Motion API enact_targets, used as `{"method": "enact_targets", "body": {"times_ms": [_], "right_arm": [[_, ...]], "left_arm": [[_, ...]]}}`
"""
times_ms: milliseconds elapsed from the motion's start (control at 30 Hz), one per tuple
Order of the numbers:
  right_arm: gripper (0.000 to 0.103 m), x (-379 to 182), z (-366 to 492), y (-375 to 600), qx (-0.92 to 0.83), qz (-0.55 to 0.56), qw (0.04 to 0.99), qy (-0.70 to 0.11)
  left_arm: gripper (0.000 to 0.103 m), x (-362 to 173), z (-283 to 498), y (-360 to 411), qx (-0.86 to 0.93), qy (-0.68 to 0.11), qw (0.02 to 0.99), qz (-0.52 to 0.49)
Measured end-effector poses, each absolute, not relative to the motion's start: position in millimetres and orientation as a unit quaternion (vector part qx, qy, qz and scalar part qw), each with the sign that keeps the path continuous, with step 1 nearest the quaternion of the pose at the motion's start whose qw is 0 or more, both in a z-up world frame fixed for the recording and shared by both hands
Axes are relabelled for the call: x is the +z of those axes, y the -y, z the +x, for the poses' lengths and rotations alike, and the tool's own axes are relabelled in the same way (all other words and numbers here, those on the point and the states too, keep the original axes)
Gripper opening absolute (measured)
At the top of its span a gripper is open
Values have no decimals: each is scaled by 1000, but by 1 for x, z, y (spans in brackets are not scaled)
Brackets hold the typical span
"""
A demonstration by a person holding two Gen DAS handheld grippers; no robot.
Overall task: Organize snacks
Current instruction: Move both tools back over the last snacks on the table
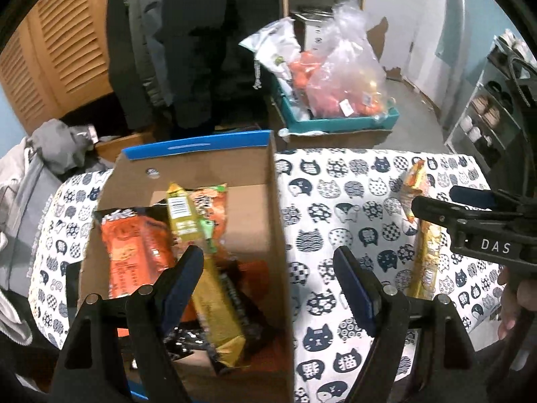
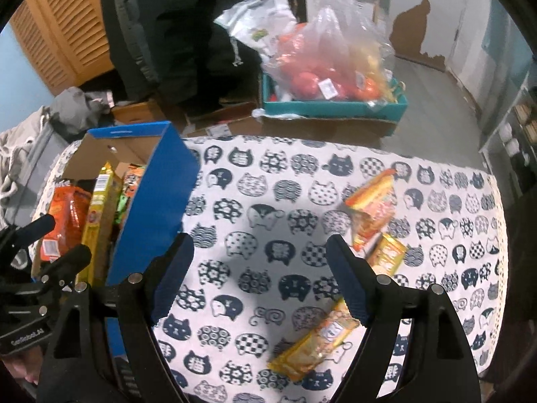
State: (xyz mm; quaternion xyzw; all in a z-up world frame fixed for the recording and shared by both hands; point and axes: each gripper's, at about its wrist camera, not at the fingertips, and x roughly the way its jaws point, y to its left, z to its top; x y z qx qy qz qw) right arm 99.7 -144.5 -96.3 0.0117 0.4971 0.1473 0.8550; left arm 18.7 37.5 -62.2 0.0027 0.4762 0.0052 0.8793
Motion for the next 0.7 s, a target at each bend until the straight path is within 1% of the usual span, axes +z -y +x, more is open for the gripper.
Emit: {"method": "enact_targets", "body": {"times_ms": [367,700], "right_arm": [[81,-120,98,186,117,27,844,-523],[81,-166,104,218,76,30,817,-571]], "left_arm": [[81,-79,29,6,-33,-492,870,18],[81,-108,39,43,-61,-516,854,39]]}}
